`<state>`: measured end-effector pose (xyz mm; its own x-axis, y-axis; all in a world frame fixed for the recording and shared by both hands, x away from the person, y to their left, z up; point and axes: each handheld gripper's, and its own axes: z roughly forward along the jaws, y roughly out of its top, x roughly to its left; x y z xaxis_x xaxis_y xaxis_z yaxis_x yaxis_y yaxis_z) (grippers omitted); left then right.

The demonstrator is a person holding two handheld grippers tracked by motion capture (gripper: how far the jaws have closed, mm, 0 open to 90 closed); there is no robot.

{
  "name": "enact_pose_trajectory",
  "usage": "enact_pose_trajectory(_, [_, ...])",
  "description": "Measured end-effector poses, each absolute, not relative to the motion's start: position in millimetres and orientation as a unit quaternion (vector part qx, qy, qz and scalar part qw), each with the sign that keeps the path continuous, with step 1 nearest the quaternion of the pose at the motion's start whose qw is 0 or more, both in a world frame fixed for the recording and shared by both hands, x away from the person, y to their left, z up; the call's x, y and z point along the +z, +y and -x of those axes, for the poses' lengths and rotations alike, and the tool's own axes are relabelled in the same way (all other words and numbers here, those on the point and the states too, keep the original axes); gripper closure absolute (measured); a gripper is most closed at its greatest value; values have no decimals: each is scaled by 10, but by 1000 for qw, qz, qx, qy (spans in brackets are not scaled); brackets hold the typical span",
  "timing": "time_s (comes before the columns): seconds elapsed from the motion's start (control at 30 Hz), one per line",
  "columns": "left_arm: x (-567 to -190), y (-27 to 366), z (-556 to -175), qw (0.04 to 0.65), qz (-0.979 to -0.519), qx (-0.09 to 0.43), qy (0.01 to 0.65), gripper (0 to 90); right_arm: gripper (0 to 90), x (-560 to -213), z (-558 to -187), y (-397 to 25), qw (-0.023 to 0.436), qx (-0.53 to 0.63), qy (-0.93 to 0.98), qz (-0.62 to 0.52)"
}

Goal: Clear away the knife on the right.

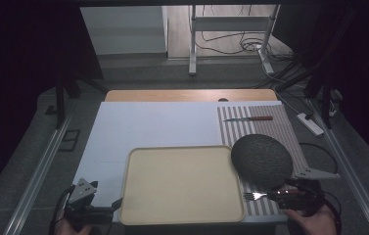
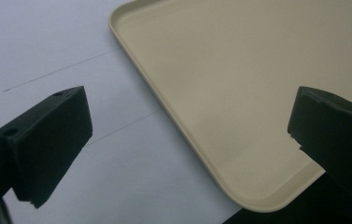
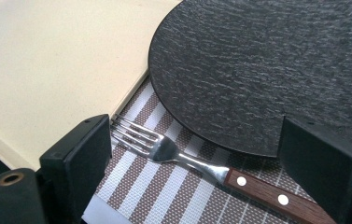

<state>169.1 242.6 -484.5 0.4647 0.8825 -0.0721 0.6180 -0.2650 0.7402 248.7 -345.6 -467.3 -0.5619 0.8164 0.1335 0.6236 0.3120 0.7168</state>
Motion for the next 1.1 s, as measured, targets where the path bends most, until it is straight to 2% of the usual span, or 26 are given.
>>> enact_pose_trajectory(1.1, [-4847, 2412, -1689, 361, -782, 181, 475, 0, 141, -4617, -2496, -3448, 133, 393, 791, -450])
